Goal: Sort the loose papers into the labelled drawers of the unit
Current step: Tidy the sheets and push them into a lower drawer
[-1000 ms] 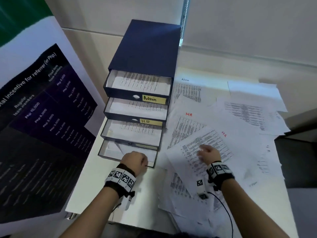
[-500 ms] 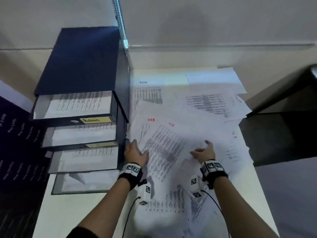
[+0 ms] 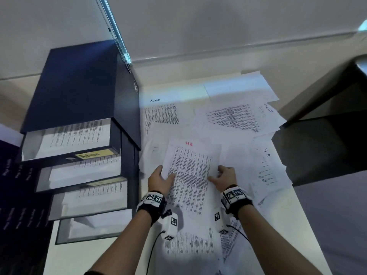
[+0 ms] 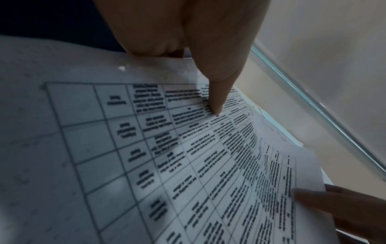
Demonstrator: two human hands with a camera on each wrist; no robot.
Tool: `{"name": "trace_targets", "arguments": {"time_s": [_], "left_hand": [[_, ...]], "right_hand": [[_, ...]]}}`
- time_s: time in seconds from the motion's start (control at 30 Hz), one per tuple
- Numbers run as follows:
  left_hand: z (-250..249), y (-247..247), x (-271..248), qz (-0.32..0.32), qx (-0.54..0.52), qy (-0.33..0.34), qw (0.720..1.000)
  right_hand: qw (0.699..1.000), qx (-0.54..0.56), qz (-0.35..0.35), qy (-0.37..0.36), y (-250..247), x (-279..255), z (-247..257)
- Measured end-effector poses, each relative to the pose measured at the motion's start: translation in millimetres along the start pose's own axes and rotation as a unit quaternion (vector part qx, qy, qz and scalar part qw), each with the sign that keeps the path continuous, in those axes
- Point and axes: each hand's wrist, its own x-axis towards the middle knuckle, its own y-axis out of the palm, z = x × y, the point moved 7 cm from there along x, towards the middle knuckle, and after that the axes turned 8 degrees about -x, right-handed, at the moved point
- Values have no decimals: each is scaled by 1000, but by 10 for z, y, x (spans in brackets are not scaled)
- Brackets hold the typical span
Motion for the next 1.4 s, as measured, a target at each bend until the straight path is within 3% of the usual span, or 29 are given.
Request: {"name": "trace_targets", "arguments": {"time_s": [0.1, 0.17, 0.27, 0.33, 0.4, 0.57, 0.7, 0.87, 0.97, 1.07, 1.13, 1.23, 1.4], "left_hand": [[-212, -33, -147, 32, -68, 59, 995], [-393, -111, -226, 42, -99, 104, 989], [-609, -288, -327, 43, -163, 157, 973], [-717, -394, -419, 42, -181, 192, 964], [-743, -435, -496, 52, -188, 190, 962], [-723, -478, -619, 50, -143, 186, 971], [-929, -851, -839, 2, -183, 242, 953], [-949, -1597, -1005, -25, -239, 235, 942], [-587, -2005, -1049, 13, -252, 163, 954], [-238, -2456, -1318, -18, -231, 154, 961], [7, -2781, -1559, -40, -229, 134, 963], [279, -3132, -1927, -16, -235, 119, 965], [466, -3381, -2302, -13, -227, 119, 967]], "right_hand": [[999, 45, -5, -25, -99, -45, 18], [993, 94, -61, -47, -333, -120, 120], [957, 230, -136, -110, -715, -366, 354], [929, 305, -131, -161, -856, -570, 521], [928, 295, -116, -198, -846, -703, 641], [957, 173, -131, -191, -732, -884, 779], [944, 167, -150, -243, -936, -1205, 1191], [904, 211, -138, -345, -1076, -1671, 1988], [922, 183, -68, -334, -772, -1686, 2309], [944, 144, 71, -289, -161, -1694, 2421], [941, 168, 166, -243, 240, -1833, 2411], [920, 204, 292, -165, 724, -2138, 2382], [925, 204, 292, -131, 1096, -2246, 2431]]}}
